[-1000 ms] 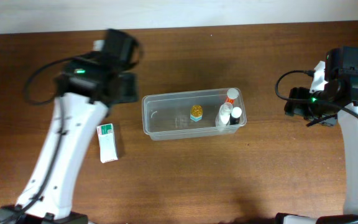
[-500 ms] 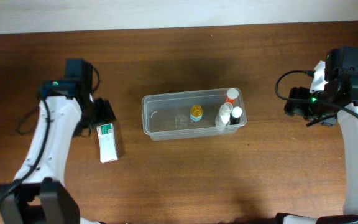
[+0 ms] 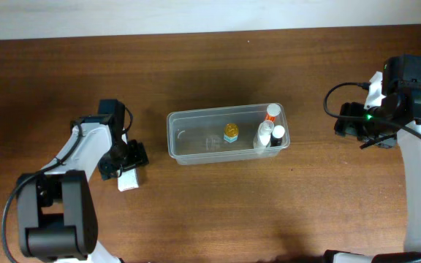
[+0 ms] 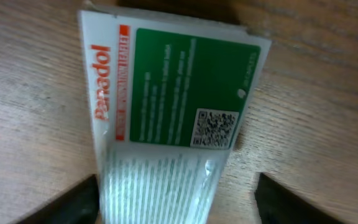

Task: Pack container
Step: 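Move the left gripper back and grasp the Panadol box, then lay the Panadol box in the container's left side and release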

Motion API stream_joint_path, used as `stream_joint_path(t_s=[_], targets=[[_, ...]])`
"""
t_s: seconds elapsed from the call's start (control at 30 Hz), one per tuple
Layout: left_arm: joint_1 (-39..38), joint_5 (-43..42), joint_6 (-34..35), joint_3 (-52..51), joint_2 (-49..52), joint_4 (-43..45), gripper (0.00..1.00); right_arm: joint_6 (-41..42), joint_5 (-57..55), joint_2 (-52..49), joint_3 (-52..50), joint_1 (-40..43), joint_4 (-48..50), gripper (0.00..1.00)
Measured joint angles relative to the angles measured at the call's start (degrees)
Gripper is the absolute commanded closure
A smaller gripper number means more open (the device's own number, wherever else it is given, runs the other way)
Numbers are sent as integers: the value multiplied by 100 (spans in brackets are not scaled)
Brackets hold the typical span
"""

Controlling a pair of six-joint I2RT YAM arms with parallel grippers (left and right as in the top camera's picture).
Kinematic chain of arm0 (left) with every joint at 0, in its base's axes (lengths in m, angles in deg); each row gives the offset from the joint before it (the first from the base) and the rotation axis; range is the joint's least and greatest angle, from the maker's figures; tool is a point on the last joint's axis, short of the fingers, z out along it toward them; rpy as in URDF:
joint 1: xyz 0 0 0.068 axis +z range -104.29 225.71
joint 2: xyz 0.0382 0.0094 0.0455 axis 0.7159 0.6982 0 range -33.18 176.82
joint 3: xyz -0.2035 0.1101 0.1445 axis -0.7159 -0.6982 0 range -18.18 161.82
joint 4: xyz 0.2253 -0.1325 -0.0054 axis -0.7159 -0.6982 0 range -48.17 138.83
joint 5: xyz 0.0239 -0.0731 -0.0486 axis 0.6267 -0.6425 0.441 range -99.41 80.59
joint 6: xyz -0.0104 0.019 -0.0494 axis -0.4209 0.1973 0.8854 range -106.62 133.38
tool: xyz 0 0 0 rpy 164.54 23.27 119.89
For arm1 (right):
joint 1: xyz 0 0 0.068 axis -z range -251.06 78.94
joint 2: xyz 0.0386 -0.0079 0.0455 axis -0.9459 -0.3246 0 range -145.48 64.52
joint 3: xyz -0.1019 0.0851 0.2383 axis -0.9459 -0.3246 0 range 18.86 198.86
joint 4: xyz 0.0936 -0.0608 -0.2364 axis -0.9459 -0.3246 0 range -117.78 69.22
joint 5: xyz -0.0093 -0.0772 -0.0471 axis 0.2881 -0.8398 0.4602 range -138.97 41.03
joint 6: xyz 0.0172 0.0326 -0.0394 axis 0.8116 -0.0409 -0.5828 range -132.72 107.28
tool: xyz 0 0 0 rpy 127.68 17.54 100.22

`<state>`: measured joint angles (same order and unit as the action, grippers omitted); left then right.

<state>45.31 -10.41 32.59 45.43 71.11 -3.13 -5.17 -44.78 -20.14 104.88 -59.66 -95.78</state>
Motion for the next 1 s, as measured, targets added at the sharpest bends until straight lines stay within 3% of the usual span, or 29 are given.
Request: stream_joint_path(t_s=[0.07, 0.23, 0.5, 0.7, 0.87, 1.0], targets=[[0, -15, -20, -4, 42, -2, 54, -2, 0, 0, 0, 0, -2, 28], [0, -33, -15, -9, 42, -7, 62, -4, 0, 0, 0, 0, -2, 28], [0, -33, -15, 74, 39, -269, 61, -2, 0, 0, 0, 0, -7, 28], [-76, -31, -90, 898, -238, -680, 62, -4, 0, 0, 0, 0, 0, 28], [-734, -11, -820, 1738, -1023, -345, 68, -2, 0, 0, 0, 0, 0, 28], [-1652, -31, -1915, 1989, -1469, 68, 72, -2, 0, 0, 0, 0, -2, 28]])
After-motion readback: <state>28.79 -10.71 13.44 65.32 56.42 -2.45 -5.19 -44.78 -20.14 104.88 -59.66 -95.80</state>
